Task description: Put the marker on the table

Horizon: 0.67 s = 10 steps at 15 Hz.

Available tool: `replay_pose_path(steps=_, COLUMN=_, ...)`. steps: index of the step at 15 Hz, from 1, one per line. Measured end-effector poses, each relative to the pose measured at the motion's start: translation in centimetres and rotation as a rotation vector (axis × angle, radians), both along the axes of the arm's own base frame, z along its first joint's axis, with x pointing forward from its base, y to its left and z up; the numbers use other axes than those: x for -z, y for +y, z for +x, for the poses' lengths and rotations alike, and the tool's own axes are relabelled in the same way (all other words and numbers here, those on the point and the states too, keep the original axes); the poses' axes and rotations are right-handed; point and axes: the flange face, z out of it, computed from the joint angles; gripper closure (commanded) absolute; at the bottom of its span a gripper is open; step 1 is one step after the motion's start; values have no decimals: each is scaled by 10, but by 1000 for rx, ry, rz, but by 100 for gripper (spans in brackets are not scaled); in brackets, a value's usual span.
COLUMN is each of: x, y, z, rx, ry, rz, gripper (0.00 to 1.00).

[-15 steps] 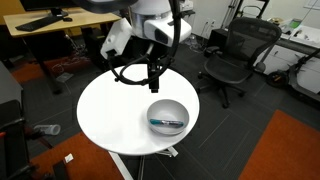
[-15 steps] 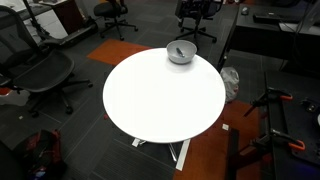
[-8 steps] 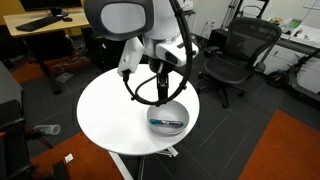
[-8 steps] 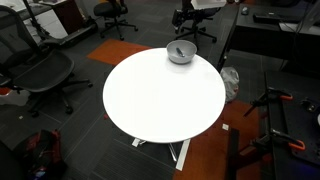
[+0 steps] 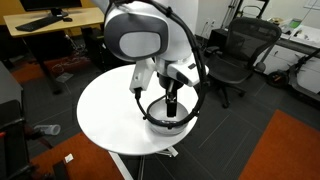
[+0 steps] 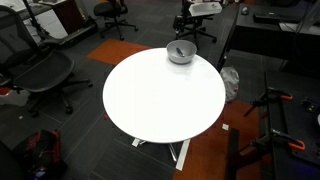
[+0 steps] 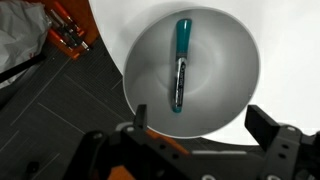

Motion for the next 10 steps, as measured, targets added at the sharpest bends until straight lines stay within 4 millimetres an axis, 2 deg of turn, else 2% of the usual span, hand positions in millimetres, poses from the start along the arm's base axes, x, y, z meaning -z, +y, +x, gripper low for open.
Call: replay_pose_path(steps=10, x=35, y=-12, z=27, rx=-6, ry=10, rz=-16, gripper=0)
